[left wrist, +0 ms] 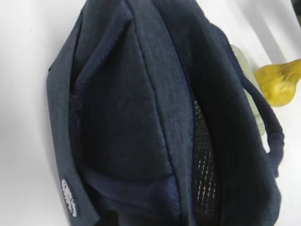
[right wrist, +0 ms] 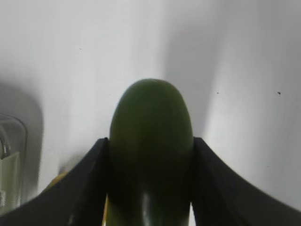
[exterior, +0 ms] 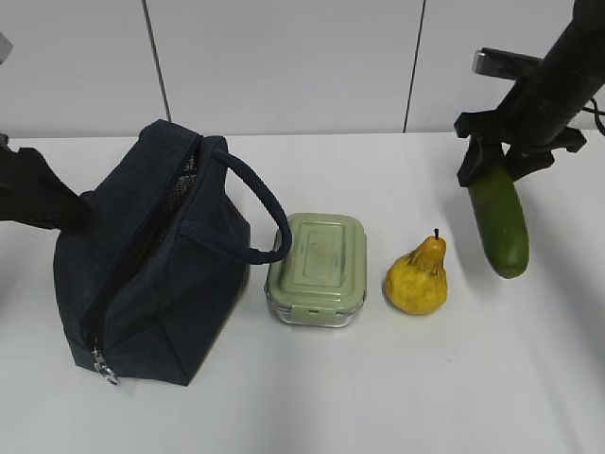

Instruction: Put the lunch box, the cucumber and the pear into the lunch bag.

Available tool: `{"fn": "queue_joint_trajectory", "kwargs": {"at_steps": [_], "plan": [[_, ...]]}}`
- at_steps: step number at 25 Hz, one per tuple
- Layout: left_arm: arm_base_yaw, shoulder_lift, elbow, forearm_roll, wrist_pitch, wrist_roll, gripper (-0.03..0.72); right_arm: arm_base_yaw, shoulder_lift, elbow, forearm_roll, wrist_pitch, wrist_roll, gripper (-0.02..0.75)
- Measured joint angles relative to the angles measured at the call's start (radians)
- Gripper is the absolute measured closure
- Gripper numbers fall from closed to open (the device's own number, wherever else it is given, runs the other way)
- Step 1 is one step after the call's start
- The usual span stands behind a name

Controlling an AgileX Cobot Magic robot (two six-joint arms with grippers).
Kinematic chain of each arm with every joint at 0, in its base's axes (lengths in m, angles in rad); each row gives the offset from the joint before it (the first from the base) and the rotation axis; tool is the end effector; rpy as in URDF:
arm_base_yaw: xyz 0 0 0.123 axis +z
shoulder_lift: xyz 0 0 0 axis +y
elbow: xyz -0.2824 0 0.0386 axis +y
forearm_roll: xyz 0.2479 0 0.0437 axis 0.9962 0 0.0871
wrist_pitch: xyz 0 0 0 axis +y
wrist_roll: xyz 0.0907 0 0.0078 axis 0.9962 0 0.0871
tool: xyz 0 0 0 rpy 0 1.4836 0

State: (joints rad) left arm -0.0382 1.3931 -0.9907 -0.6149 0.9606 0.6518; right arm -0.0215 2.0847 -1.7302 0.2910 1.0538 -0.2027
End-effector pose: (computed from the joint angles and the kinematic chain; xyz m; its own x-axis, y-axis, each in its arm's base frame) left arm 0.2620 -0.0531 0.2768 -0.8338 0.2647 -0.4845 0.4507 0.8333 -0.3202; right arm 0.4437 0.0132 0.2198 -0.9600 -0.0333 -0.2781 -0.0989 0.9692 0.2253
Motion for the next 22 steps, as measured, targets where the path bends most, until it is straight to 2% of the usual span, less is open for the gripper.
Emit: {"fn": "queue_joint_trajectory", "kwargs": {"at_steps": [3,5,9,11,14,17,20,22], "plan": [[-0.030,0.005,0.000,0.004,-0.001,-0.002,0.370,0.007,-0.008,-0.018,0.035,0.004,-0.002,0.387],[-0.060,0.027,0.000,0.021,-0.005,-0.020,0.403,0.025,-0.010,-0.036,0.044,0.010,-0.003,0.387],[-0.076,0.075,0.000,0.056,-0.043,-0.063,0.622,0.088,-0.023,-0.094,0.063,0.037,-0.030,0.387],[-0.076,0.077,0.000,0.056,-0.058,-0.067,0.665,0.130,-0.038,-0.135,0.110,0.039,-0.063,0.387],[-0.076,0.078,0.000,0.054,-0.076,-0.069,0.682,0.196,-0.062,-0.209,0.259,0.039,-0.146,0.387],[-0.076,0.078,0.000,0.042,-0.087,-0.070,0.685,0.265,-0.077,-0.273,0.483,0.004,-0.278,0.387],[-0.076,0.078,0.000,0.037,-0.089,-0.070,0.685,0.337,-0.082,-0.299,0.661,-0.077,-0.435,0.387],[-0.076,0.078,0.000,0.036,-0.091,-0.070,0.686,0.386,-0.082,-0.301,0.735,-0.138,-0.544,0.387]]}}
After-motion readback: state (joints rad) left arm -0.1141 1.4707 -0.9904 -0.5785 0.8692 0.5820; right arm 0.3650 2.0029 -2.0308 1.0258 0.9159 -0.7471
